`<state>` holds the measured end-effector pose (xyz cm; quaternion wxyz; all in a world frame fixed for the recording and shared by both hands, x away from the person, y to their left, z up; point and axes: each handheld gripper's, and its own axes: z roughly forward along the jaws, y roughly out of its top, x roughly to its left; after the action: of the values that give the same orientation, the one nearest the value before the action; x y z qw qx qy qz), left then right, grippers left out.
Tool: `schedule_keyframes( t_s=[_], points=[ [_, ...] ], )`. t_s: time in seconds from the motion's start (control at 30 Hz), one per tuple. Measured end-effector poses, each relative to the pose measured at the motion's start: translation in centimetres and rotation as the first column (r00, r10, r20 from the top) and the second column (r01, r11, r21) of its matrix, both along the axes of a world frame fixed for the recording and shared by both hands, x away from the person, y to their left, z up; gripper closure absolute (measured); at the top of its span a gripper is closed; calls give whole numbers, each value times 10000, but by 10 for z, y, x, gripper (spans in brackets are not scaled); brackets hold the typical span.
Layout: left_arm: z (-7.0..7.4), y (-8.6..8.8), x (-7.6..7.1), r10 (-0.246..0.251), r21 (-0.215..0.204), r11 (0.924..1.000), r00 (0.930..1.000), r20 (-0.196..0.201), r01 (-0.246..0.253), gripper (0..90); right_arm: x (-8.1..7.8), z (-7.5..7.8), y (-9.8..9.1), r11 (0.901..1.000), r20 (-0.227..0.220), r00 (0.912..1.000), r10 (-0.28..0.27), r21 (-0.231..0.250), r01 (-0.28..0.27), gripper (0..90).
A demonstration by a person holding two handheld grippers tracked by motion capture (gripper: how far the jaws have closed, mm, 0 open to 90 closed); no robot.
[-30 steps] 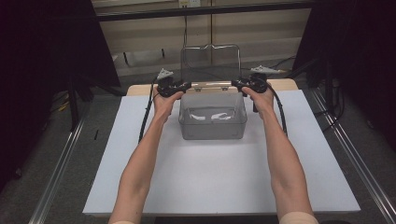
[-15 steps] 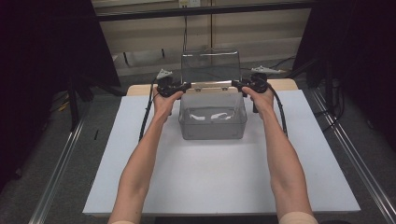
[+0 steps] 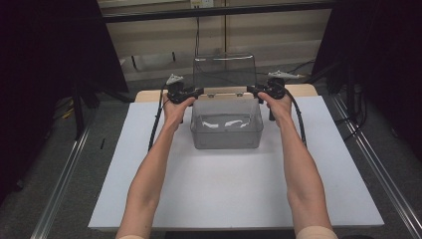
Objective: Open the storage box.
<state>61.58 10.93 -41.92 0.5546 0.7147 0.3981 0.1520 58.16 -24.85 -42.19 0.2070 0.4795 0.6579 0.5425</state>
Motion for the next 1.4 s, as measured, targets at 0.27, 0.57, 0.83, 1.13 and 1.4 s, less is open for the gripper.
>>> schedule_keyframes(
  t_s=[0.27,0.57,0.83,1.13,1.4],
  points=[
    [-3,-1,0,-179,175,9997,9998,13,179,500,-1,-1,0,9998,-66,9999,-109,-189,107,500],
    [-5,0,-1,292,129,9995,9996,1,-292,433,-3,-1,0,9978,15,9997,-248,-616,248,376],
    [0,6,-6,424,297,9987,9991,-71,-422,257,-8,3,0,9937,248,9982,-540,-973,561,278],
    [6,12,-21,573,603,9965,9981,244,-587,110,-23,15,0,9918,774,9943,-727,-997,803,155],
    [16,18,-40,603,697,9954,9953,756,-656,72,-38,21,8,9935,1311,9884,-768,-730,869,47]
  ],
)
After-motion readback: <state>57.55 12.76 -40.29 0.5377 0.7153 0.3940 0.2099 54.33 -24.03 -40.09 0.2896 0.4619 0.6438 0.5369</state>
